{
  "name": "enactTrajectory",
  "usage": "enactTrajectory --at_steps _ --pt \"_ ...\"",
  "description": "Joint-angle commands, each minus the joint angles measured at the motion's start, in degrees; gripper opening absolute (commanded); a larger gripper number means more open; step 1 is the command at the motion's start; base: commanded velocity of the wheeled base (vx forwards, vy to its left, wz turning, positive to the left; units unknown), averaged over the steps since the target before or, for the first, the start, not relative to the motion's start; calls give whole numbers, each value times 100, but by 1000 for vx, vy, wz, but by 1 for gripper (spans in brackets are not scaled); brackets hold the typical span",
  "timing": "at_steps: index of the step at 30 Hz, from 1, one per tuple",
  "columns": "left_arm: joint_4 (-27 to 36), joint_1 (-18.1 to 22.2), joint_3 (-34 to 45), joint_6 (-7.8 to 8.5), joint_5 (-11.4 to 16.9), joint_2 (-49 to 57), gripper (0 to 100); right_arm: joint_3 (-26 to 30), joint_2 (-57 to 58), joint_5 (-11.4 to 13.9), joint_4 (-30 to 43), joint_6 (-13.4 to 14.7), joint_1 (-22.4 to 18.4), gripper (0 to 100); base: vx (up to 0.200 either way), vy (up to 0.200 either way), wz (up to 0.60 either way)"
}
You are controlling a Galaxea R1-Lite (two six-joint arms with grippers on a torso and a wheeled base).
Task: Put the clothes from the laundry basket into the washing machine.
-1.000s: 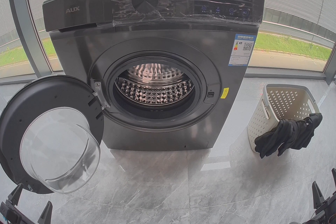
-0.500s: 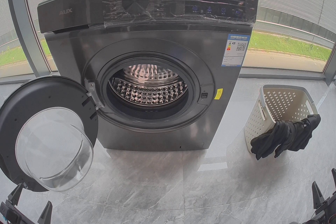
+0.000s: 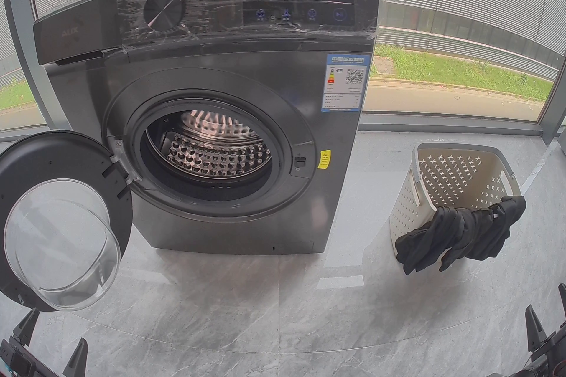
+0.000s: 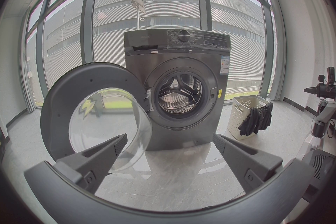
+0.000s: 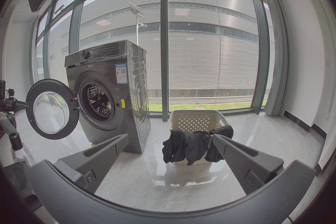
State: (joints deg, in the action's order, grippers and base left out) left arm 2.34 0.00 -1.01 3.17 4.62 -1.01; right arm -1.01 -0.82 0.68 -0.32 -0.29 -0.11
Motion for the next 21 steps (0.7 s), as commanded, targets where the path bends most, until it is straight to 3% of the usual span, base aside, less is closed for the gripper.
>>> enactTrajectory --at_steps 1,19,21 --pt "3 0 101 -1 -5 101 100 92 82 2 -3 -6 2 100 0 -200 0" --pt "3 0 101 -9 4 101 100 92 82 11 -3 -6 2 100 0 -11 0" --pt "3 0 101 -9 4 101 100 101 82 11 -3 -6 2 100 0 0 -600"
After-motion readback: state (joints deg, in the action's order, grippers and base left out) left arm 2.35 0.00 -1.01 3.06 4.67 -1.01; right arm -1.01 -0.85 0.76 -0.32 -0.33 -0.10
